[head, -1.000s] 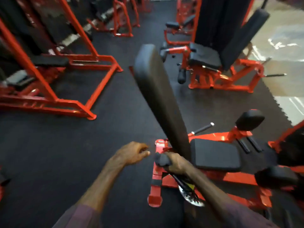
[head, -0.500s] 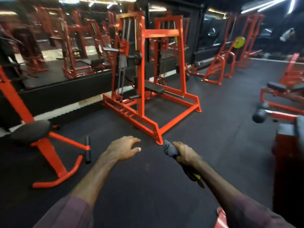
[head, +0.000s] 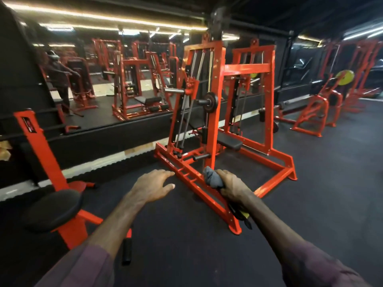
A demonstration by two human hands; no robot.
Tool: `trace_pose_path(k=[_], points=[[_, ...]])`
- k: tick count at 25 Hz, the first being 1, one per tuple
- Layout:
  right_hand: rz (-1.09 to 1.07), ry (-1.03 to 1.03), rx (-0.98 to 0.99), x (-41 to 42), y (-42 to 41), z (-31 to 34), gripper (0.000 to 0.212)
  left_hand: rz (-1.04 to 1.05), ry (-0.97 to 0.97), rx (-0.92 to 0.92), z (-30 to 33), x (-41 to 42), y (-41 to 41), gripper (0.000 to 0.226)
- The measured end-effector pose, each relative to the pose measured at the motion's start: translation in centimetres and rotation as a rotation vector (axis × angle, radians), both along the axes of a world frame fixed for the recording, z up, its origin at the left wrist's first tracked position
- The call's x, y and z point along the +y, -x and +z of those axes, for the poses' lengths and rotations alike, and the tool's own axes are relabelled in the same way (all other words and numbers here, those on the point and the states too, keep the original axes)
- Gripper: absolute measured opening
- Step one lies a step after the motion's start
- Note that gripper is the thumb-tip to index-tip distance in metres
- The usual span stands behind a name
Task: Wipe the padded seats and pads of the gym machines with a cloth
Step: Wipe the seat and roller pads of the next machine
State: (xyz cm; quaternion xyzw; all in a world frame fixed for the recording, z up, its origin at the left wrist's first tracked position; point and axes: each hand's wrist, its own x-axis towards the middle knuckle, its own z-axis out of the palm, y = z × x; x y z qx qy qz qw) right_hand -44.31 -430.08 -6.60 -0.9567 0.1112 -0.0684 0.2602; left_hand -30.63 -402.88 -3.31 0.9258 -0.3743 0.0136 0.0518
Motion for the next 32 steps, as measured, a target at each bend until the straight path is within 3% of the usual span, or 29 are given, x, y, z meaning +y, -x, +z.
trace_pose_path(k=[7,13,22,28,32], points=[[0.059,-0.017,-0.078,-4.6,-26.7,0.1,0.049,0.047,0.032,-0.052,-1.4,-5.0,-23.5,0.061],[0.13,-0.014,-0.045,-8.4,-50.7,-1.0,0.052,0.141,0.074,-0.022,-1.5,-8.5,-47.4,0.061],[0.119,0.009,-0.073,-14.7,-84.7,-2.4,0.068,0.094,0.075,-0.065,-3.8,-15.4,-79.4,0.061],[0.09,-0.014,-0.028,-19.5,-108.8,-5.4,0.054,0.094,0.009,-0.033,-5.9,-20.5,-103.2,0.061],[0.083,-0.017,0.054,-21.2,-123.6,-6.7,0.06,0.116,0.029,-0.004,-6.9,-21.8,-118.1,0.06]])
